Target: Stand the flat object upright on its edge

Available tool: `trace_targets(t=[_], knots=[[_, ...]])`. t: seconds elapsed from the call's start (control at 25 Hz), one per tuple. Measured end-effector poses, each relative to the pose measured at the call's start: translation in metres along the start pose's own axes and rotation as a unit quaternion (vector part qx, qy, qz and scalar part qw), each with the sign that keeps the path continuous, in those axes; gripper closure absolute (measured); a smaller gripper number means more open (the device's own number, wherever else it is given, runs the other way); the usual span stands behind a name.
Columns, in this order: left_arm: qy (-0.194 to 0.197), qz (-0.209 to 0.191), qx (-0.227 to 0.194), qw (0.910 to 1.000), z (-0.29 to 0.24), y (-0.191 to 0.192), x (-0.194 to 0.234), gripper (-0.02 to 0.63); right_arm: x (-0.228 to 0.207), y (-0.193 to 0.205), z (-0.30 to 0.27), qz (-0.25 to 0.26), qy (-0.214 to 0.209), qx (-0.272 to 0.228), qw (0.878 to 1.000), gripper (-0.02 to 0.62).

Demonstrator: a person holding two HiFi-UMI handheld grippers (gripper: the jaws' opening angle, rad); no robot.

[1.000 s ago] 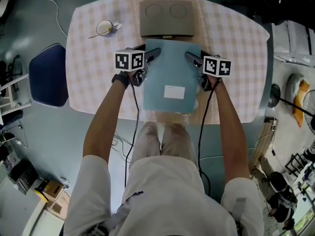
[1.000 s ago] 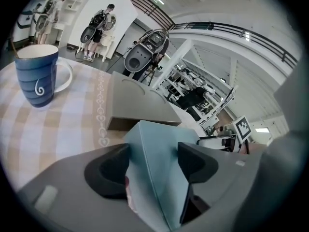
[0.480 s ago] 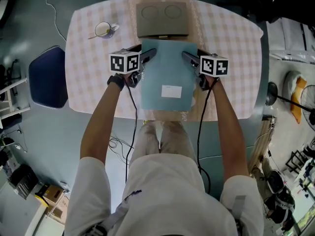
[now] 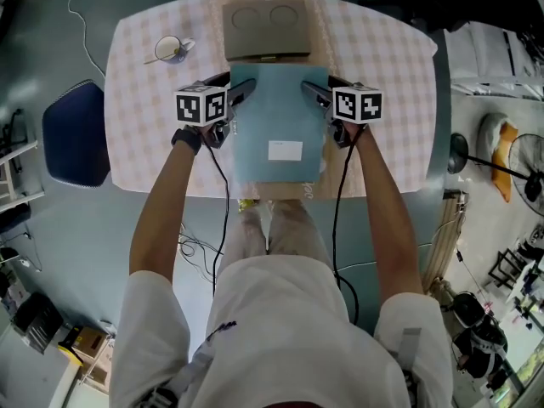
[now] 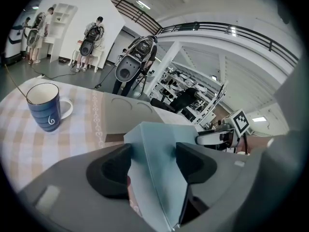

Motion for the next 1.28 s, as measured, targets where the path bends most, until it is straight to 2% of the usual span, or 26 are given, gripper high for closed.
trace_targets(t=[0.68,1.28], knots=[[0.012,-0.033,-0.012,0.9993,0.016,-0.028,-0.022,0.321,0.014,-0.021,0.03,0.023,0.022,-0.025,0.999,0.288],[0.008,-0.063,-0.03,0.9975,0.041,-0.049,-0.036,0.33,0.039,-0.042,0.05,0.042,0.025,-0.047,0.998,0.298]])
Point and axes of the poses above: the fingertips, and each gripper's own axes: z backward along the fingers, x to its left, y out of its underside, the point moved 10 cm from there along z, backward along the fingers, and after that the axes turned 3 degrees about -x, right-handed, at the moved point
